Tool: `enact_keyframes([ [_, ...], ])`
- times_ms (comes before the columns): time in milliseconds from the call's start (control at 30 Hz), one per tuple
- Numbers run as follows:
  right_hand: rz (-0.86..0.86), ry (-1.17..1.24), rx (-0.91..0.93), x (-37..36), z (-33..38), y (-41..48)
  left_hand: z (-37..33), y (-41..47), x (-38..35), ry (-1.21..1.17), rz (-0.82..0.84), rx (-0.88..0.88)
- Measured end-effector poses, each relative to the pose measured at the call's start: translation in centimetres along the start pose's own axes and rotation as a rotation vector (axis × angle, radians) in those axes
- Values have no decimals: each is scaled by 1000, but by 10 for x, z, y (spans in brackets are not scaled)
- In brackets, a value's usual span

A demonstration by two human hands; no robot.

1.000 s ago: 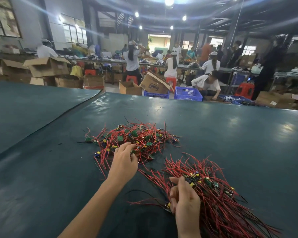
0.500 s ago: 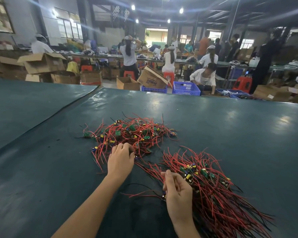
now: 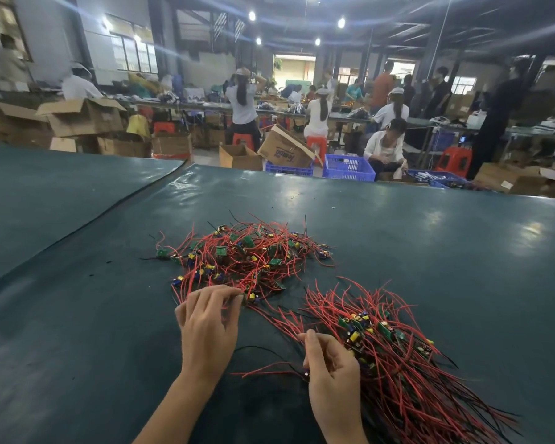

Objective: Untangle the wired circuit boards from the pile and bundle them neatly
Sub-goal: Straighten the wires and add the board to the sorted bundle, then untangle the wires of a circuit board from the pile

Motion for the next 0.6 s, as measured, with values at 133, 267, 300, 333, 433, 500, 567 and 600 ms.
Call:
enact_keyframes([
  [133, 37, -8, 9, -5, 2, -2, -39, -8, 0, -254, 35, -191],
  [267, 92, -3, 30, -9, 4, -3, -68, -16, -5, -494, 119, -306],
  [300, 97, 6, 26, -9, 3, -3, -73, -20, -8, -532, 161, -313],
  [333, 97, 20, 16, -9, 2, -3, -77, -23, -11, -569, 200, -304],
  [433, 104, 60, 1, -9, -1, -3, -78, -26, -15, -654, 254, -250],
  [500, 106, 74, 24, -10, 3, -3, -78, -25, -14, -677, 252, -238],
  [567, 83, 83, 20, -9, 4, -2, -78, -26, -13, -708, 273, -198],
  [600, 68, 77, 13, -7, 4, -1, -77, -26, -15, -732, 293, -154],
])
Point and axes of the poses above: each hand's wrist, its own y-axis towards the middle knuckle, its own x-axis out of the back of the hand, z = x × y, the point moved 8 cm from there along y, towards the middle knuckle, and after that the axes turned 1 degree about y, right-handed, at the moved point
